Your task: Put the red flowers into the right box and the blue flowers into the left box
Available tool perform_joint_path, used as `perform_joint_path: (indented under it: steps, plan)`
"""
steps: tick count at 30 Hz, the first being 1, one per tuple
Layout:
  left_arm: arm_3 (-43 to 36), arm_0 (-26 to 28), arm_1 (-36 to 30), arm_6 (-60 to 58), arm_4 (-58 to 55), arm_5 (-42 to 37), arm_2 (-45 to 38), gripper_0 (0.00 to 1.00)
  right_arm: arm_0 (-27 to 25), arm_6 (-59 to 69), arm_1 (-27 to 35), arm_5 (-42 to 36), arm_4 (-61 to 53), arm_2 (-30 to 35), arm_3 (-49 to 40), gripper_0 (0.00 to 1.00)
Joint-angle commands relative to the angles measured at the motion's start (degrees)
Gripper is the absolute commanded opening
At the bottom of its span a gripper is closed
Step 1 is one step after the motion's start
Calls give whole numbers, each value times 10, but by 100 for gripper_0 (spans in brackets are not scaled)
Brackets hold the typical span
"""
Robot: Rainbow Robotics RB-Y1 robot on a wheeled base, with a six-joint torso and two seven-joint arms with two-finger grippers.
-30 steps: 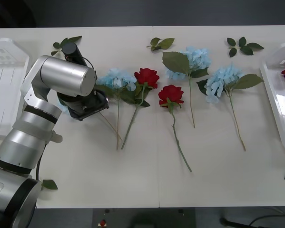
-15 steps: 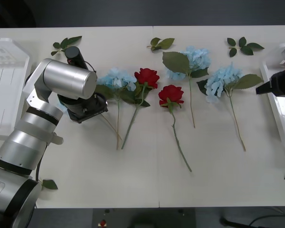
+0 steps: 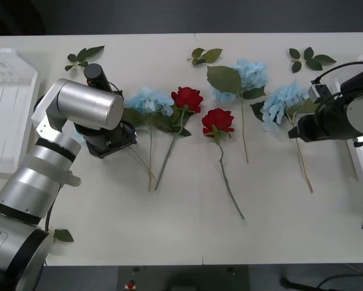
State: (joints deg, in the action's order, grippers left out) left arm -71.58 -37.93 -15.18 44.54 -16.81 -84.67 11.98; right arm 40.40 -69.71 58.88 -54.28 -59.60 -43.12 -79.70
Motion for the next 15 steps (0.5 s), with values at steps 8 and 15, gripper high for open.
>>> perform_joint_path:
  steps: [8,15]
  plan:
    - [-1,-3,3,5,9,2,13,0,80,10,-87,8,15,-18,116,94]
    - [-1,-3,3,5,12,6,18,0,92,10,-93,28,19,-56,136,94]
